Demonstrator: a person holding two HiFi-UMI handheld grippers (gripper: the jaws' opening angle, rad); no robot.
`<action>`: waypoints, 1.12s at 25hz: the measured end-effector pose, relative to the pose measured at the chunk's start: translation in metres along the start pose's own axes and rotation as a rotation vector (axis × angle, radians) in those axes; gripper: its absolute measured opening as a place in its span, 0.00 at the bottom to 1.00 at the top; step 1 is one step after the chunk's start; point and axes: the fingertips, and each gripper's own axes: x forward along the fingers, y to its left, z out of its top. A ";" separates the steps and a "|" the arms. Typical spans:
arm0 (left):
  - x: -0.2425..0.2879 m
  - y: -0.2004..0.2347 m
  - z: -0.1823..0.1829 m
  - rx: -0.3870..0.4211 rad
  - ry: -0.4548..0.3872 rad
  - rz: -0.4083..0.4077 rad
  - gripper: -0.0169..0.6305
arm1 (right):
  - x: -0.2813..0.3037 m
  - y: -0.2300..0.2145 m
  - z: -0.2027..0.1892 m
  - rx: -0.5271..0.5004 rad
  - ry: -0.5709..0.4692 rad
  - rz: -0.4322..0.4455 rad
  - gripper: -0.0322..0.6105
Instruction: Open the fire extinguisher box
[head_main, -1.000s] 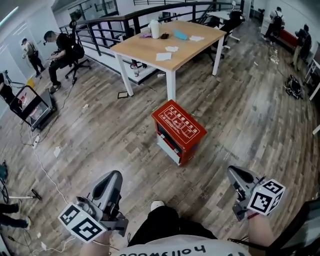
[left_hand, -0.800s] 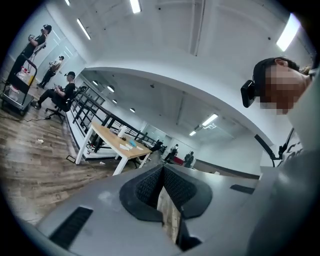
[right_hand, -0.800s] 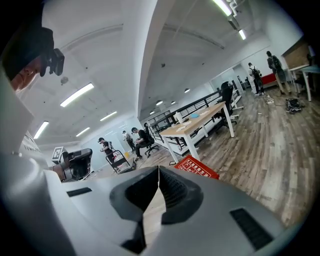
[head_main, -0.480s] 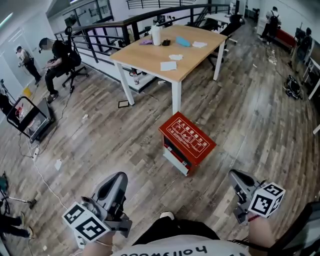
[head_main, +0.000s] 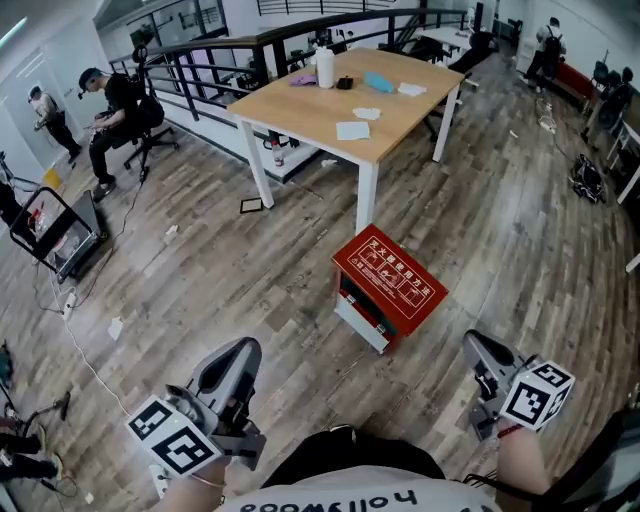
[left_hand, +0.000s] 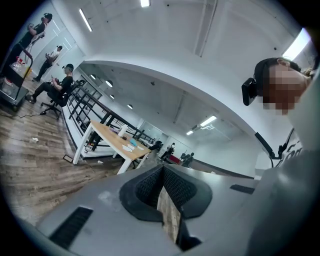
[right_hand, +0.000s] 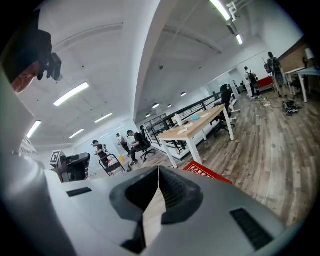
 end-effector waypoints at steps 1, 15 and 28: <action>0.000 0.003 -0.001 -0.005 0.003 0.001 0.04 | 0.003 0.002 0.000 -0.004 0.002 0.000 0.07; 0.027 0.033 -0.009 -0.060 0.027 0.023 0.04 | 0.029 -0.016 -0.001 -0.006 0.075 -0.020 0.07; 0.107 0.057 -0.003 -0.091 0.017 0.085 0.04 | 0.089 -0.076 0.035 -0.012 0.153 0.040 0.07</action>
